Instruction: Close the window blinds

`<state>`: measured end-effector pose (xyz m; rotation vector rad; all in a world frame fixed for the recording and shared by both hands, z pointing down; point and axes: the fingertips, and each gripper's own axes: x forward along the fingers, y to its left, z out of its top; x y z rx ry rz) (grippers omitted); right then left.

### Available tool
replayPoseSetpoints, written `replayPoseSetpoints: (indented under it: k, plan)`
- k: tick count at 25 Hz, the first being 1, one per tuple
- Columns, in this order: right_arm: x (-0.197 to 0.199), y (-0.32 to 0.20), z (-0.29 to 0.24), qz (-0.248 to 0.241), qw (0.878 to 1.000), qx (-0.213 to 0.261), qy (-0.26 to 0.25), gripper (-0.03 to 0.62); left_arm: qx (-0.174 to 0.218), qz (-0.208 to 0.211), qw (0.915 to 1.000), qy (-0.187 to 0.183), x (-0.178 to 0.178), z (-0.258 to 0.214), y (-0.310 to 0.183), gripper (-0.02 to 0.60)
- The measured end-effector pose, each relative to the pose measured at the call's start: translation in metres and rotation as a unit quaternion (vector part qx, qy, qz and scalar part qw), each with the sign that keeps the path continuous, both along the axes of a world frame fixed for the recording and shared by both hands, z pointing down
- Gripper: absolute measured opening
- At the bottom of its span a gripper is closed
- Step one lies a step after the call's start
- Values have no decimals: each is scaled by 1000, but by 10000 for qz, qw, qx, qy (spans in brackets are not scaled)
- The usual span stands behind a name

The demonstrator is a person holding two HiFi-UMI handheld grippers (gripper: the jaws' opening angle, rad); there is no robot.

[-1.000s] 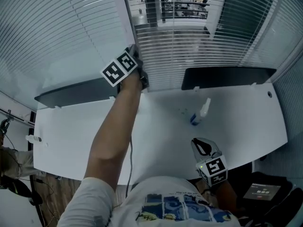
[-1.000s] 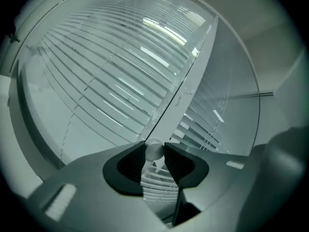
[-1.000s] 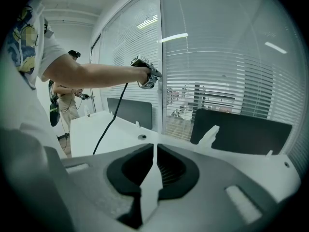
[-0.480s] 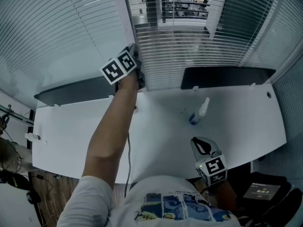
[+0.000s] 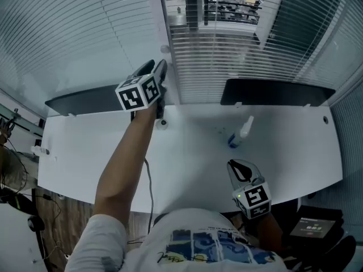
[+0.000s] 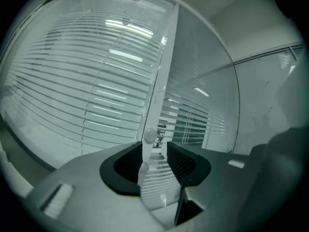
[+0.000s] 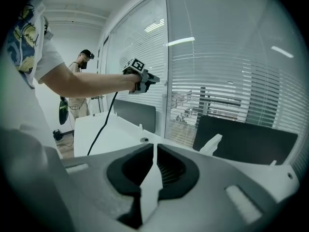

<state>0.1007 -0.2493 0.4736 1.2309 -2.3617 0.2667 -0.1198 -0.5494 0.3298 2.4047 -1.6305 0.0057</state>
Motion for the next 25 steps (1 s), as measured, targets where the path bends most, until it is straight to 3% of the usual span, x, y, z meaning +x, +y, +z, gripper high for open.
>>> replayPoseSetpoints:
  k: [5, 9, 12, 16, 20, 25]
  plan:
    - [-3, 1, -2, -194, 9997, -35, -117, 15, -71, 452, 9984, -325, -2, 19, 67, 121]
    - [-2, -1, -11, -526, 9984, 19, -215, 15, 20, 393, 9957, -833, -5, 24, 142, 6]
    - [1, -8, -23, -754, 9967, 161, -272, 15, 13, 453, 9948, -914, 5, 23, 196, 6]
    - [-12, -15, -28, -867, 9957, 266, -197, 15, -200, 732, 9947, -701, 8, 32, 247, 6]
    - [-31, 2, -28, -955, 9945, 400, -120, 15, -175, 1003, 9931, -590, 5, 36, 292, 6]
    - [-69, 36, -27, -946, 9942, 514, -17, 15, -84, 1422, 9864, -819, -14, 51, 348, 6]
